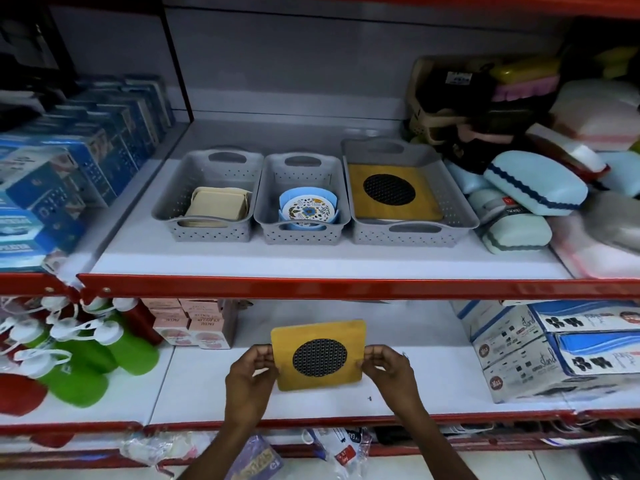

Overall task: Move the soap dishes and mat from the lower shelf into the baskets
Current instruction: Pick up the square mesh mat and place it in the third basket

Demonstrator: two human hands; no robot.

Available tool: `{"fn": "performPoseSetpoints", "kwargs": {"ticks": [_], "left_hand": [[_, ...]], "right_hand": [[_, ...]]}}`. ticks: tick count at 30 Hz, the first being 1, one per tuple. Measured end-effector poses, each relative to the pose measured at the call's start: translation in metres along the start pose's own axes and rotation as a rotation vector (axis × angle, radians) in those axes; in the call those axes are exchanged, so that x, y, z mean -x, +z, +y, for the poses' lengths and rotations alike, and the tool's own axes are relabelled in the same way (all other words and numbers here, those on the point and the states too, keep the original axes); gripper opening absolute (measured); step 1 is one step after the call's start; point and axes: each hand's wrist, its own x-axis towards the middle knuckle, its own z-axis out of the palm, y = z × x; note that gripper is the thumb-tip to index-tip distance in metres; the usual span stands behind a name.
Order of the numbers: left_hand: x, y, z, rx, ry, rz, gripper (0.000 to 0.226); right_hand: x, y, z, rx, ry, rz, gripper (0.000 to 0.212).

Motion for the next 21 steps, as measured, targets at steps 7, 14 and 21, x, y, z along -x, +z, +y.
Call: {"fn": "performPoseSetpoints", "kwargs": {"ticks": [7,14,21], "left_hand": [[0.024,-0.050,0.084,0.341,0.203,0.151,0.035],[0.018,-0.079,0.181,0.631,0.421,0.209,0.036],[-0.001,-0.083,0.219,0.677,0.460,0.188,0.035]], "right_hand": [[0.036,-0.027,-0.090,-0.288,-0.291,0.022,0.014],[0.058,-0.044,-0.197,-0.532,-0.533,0.129,0.024],[0.043,-0.053,-0.241,-0.556,-0.480,0.098,0.025]]}}
